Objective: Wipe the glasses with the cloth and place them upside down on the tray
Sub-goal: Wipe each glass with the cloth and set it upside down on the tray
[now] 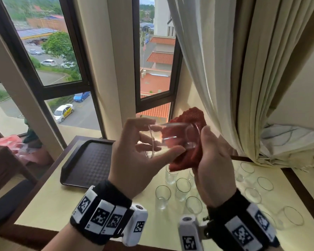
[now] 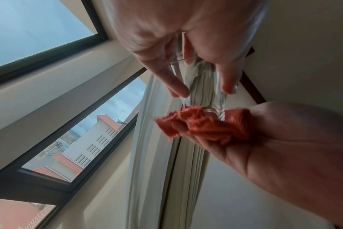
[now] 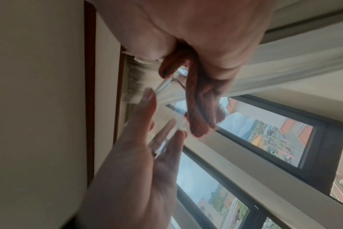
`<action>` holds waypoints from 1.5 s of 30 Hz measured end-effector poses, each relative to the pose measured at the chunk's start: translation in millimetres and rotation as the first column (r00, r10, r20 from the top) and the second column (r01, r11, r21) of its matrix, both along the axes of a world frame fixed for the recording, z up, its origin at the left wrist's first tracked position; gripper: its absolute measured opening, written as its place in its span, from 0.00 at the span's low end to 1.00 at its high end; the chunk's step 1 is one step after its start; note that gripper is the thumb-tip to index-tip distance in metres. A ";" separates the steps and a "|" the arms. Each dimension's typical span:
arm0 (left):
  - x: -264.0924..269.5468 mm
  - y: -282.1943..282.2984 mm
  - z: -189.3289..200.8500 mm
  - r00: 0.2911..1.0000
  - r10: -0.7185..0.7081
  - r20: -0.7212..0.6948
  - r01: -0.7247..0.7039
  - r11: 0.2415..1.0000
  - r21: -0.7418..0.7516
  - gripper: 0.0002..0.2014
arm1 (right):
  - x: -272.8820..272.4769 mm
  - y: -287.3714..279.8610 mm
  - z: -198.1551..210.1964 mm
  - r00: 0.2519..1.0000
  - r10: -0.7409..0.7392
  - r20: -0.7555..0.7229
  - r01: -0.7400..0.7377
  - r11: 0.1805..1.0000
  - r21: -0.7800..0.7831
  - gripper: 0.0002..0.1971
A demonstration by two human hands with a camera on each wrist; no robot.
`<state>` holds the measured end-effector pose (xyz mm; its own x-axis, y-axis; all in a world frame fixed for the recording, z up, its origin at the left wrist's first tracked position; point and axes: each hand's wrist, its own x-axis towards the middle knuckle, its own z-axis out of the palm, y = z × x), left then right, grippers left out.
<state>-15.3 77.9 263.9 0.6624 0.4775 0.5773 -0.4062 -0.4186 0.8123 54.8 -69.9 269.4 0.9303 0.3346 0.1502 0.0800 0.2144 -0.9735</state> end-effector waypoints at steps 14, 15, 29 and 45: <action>-1.8 -9.2 6.8 0.998 -0.047 0.050 0.050 0.996 -0.073 0.34 | 29.7 -5.2 26.0 0.999 0.038 -0.023 -0.039 0.999 -0.021 0.20; 0.0 -9.0 6.5 0.997 -0.046 0.063 0.051 0.996 -0.079 0.33 | 26.7 -4.3 24.4 0.990 0.065 -0.126 -0.056 0.996 0.071 0.21; 13.0 -12.3 0.7 0.842 -0.432 -0.324 0.205 0.811 -0.548 0.30 | 15.2 -1.0 1.5 0.820 -0.064 0.568 0.217 0.955 -0.205 0.18; 18.0 -7.1 12.6 0.790 -0.579 0.204 0.421 0.271 -0.866 0.27 | -14.1 2.6 -17.6 0.486 -0.153 0.861 0.324 0.946 -0.015 0.14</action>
